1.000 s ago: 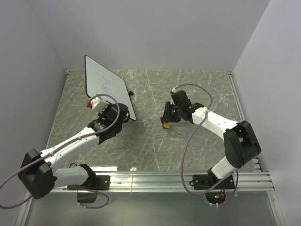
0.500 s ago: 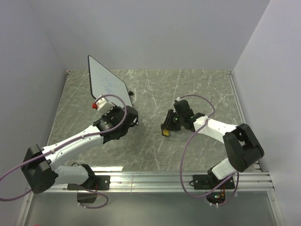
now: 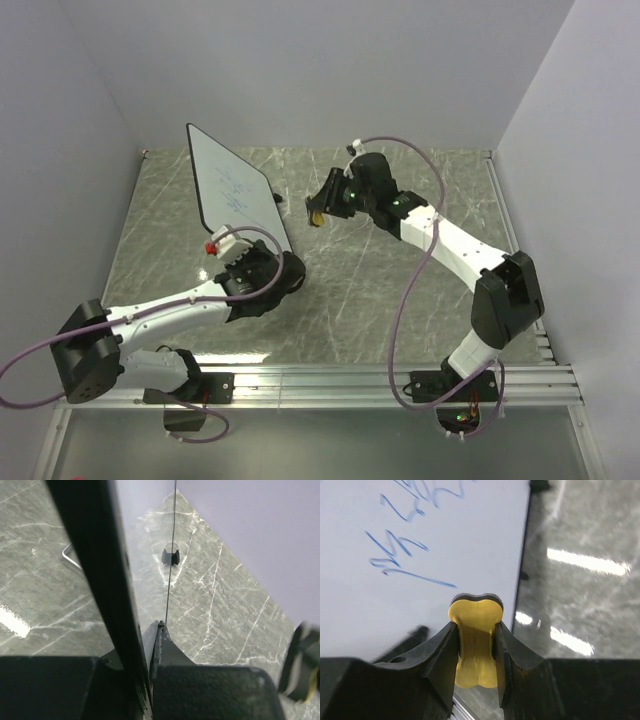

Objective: Erase the whiteboard

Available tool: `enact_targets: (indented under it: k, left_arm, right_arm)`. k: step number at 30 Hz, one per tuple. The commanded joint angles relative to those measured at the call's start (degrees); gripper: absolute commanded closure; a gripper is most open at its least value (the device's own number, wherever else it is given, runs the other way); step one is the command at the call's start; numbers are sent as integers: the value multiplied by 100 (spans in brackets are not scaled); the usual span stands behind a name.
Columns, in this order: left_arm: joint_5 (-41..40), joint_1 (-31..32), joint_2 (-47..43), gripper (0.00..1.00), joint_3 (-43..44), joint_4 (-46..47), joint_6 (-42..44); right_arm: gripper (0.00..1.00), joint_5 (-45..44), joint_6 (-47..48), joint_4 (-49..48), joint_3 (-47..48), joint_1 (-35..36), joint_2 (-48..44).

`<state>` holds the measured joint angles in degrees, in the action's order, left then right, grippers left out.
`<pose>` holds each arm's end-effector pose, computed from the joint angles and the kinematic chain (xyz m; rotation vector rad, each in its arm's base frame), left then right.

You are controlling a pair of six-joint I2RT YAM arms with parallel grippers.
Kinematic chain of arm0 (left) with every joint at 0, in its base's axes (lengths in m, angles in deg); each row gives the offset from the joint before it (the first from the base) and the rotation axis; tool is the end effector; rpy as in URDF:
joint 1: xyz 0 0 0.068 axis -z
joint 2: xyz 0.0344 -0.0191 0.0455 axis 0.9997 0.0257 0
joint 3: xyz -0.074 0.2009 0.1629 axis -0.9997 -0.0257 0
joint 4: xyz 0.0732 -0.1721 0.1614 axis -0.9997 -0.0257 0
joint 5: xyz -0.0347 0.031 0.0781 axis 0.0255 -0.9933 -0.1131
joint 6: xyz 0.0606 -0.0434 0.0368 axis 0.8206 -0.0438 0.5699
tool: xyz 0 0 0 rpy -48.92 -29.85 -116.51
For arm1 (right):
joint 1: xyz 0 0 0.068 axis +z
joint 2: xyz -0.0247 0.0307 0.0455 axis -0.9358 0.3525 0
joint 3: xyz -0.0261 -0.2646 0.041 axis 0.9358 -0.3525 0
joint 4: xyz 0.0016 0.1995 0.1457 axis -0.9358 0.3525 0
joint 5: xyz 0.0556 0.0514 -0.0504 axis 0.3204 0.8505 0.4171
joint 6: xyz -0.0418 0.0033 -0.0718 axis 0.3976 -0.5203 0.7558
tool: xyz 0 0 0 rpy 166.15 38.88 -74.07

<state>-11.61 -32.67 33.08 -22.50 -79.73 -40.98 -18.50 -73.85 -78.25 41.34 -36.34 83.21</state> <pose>0.1865 -0.1564 0.2276 -0.8881 1.6723 -0.2099 0.3193 0.2302 0.2871 -0.0406 2.2328 1.0195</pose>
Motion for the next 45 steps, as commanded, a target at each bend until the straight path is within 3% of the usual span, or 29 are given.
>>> enact_targets:
  k: [1, 6, 10, 18, 20, 27, 35, 39, 40, 43, 45]
  left_arm:
    - [5017, 610, 830, 100, -539, -3259, 935]
    - [5036, 1164, 1434, 100, -49, -3680, 1154]
    - [4473, 1243, 2087, 100, 745, -4919, 1173]
    - [5421, 796, 191, 100, -141, -4895, 312]
    - [5422, 778, 215, 100, -160, -4885, 320]
    - [4876, 664, 1129, 100, 1192, -5422, 962]
    - [5273, 733, 1515, 100, 1122, -5413, 1295]
    - [5123, 944, 1684, 100, 2026, -4563, 1656]
    - [5306, 945, 1500, 100, 2029, -3655, 1630]
    - [5273, 953, 507, 100, 1582, -2455, 1630]
    - [5237, 927, -117, 100, 1081, -2163, 1533]
  right_arm:
    - [100, 268, 119, 294, 579, 3, 315]
    - [100, 838, -101, 66, 1160, -6, 1053]
    - [100, 1068, -364, -302, 1345, -6, 1353]
    - [100, 1209, -180, -84, 1381, -128, 1327]
    - [100, 1331, -233, -127, 1293, -233, 1300]
    - [100, 1420, -162, 66, 1293, -489, 1239]
    - [100, 1674, -339, -180, 1134, -621, 1239]
    - [100, 2289, -636, -636, 1537, -612, 1475]
    - [100, 2420, -707, -698, 1643, -595, 1624]
    - [100, 2702, -918, -778, 2004, -568, 1853]
    - [100, 2756, -1050, -857, 2066, -551, 1906]
